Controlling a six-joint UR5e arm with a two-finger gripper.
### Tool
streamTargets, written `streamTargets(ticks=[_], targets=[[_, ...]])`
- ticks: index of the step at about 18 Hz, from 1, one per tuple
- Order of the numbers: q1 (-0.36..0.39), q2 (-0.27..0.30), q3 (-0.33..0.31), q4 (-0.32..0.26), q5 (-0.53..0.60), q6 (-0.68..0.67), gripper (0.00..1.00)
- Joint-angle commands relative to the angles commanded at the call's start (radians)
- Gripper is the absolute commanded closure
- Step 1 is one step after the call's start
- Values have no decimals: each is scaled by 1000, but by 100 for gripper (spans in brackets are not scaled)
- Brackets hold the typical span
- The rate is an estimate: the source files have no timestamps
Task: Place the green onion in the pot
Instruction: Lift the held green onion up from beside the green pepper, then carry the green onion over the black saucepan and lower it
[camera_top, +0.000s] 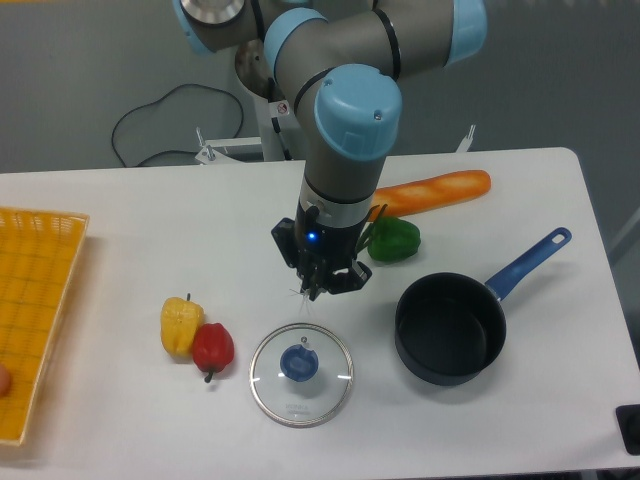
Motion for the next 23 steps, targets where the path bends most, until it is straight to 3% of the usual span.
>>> streamTargets(ticks=[10,15,23], targets=[[12,5,32,6,-3,-6,88],[18,-2,34,132,-9,-89,88],[57,-17,97,140,-49,-106,88]])
